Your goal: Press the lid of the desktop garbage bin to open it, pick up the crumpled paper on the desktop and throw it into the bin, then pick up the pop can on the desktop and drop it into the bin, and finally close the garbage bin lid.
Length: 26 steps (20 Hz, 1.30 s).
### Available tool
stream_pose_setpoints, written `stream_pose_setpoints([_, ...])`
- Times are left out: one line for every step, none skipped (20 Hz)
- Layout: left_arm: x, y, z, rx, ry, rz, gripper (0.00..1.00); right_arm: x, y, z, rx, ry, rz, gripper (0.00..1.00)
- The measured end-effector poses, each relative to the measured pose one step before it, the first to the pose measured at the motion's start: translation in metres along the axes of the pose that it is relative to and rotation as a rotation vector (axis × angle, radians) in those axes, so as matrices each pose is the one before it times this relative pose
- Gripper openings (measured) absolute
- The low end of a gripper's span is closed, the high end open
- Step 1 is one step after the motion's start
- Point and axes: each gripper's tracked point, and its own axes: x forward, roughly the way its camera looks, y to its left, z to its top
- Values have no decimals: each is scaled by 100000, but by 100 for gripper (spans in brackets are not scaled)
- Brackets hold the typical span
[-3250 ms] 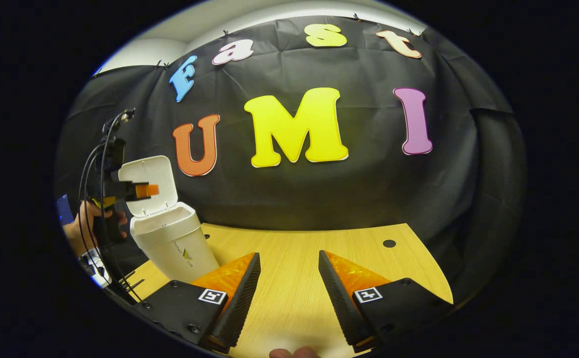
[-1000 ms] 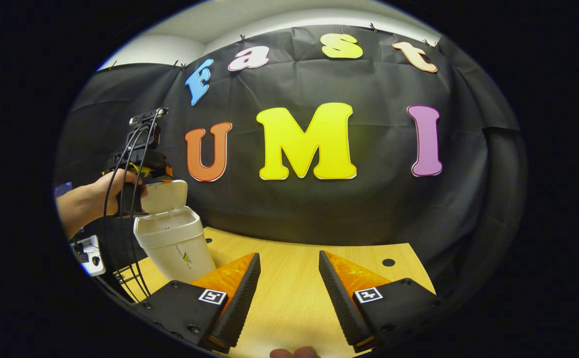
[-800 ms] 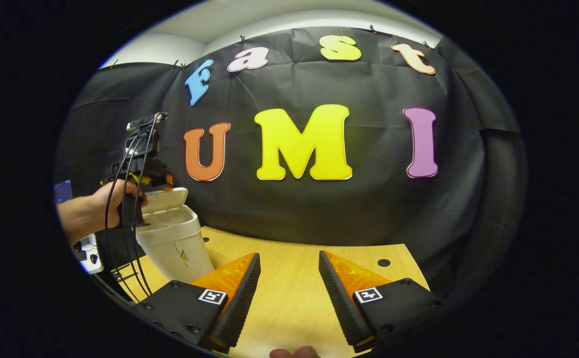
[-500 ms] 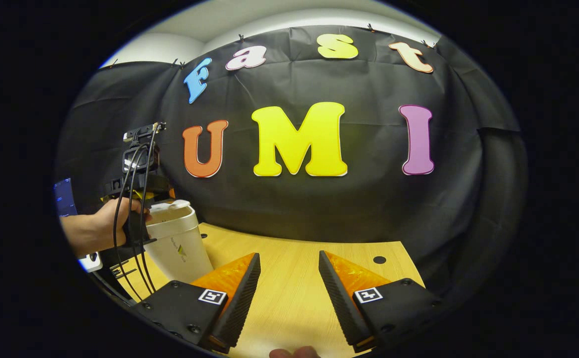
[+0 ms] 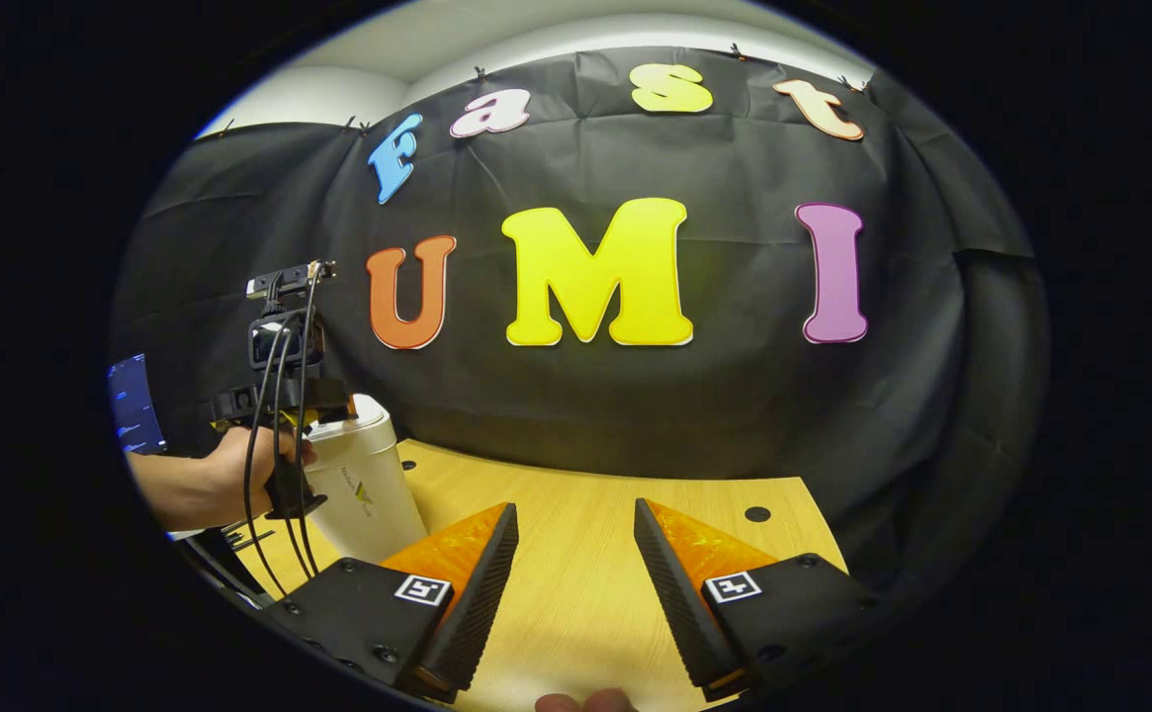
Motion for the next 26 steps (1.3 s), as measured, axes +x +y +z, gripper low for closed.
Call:
stream_pose_setpoints([73,14,-27,-1615,-2611,-8,90,87,78,47,-335,-27,283,78])
stream_pose_setpoints([17,-34,-44,-285,-1803,7,90,-74,-34,5,-249,-107,41,78])
stream_pose_setpoints([34,-113,39,1321,-1688,14,90,-37,-145,22,32,-72,-196,78])
stream_pose_setpoints([4,-124,81,760,-768,7,90,10,-90,36,310,-78,-375,78])
stream_pose_setpoints([57,175,-242,-664,-272,-171,90,-7,-186,-60,375,125,-368,78])
stream_pose_setpoints([-62,20,-207,-673,447,-266,90,-19,-266,-155,389,318,-528,78])
stream_pose_setpoints([-23,-59,122,-447,-57,-506,90,-77,-126,-110,569,388,-325,78])
stream_pose_setpoints([-35,-28,-193,139,192,-749,90,65,-60,-37,657,162,-286,78])
stream_pose_setpoints([-82,-13,77,1554,-860,-766,90,-53,-53,26,507,-101,-104,78])
stream_pose_setpoints([-25,51,-7,-64,-855,-795,90,18,30,-79,281,42,-85,78])
stream_pose_setpoints([-65,35,21,302,-949,-725,90,22,130,-102,-77,236,254,78])
stream_pose_setpoints([12,24,140,785,-892,-476,90,-15,187,-95,-251,208,219,78])
stream_pose_setpoints([58,76,233,-354,-1081,-294,90,-67,192,66,-254,-97,243,78])
stream_pose_setpoints([-114,-30,98,-736,-386,-744,89,28,150,114,-166,-245,134,78])
stream_pose_setpoints([-95,-33,416,720,-1164,-1014,89,-59,115,194,-353,-454,-144,78])
stream_pose_setpoints([29,-104,193,-229,-620,-1273,88,-24,-18,42,-564,-468,-371,78])
stream_pose_setpoints([-44,-43,115,-723,756,-1540,87,-44,102,159,3,-382,31,78])
stream_pose_setpoints([-57,-38,-162,30,1050,-1940,87,-147,144,179,242,-594,-133,78])
stream_pose_setpoints([-206,-46,109,414,898,-1946,87,-85,-13,220,202,-672,-241,78])
stream_pose_setpoints([-272,33,74,96,726,-1981,87,-108,52,195,139,-619,-434,78])
stream_pose_setpoints([-621,5,141,-371,445,-1585,88,45,109,214,84,-484,-414,78])
stream_pose_setpoints([-592,-154,403,179,-297,-2036,88,-109,263,33,101,-359,-305,78])
stream_pose_setpoints([-787,-324,630,625,-1014,-2444,88,-186,258,235,-74,-578,-184,78])
stream_pose_setpoints([-989,-514,989,1992,-2854,-2785,88,-246,351,282,-381,-797,-91,78])
stream_pose_setpoints([-956,-523,1207,3173,-3165,-3137,88,-315,335,252,-379,-945,10,78])
stream_pose_setpoints([-1022,-656,1320,3504,-3441,-4084,88,-260,305,264,-571,-828,-260,78])
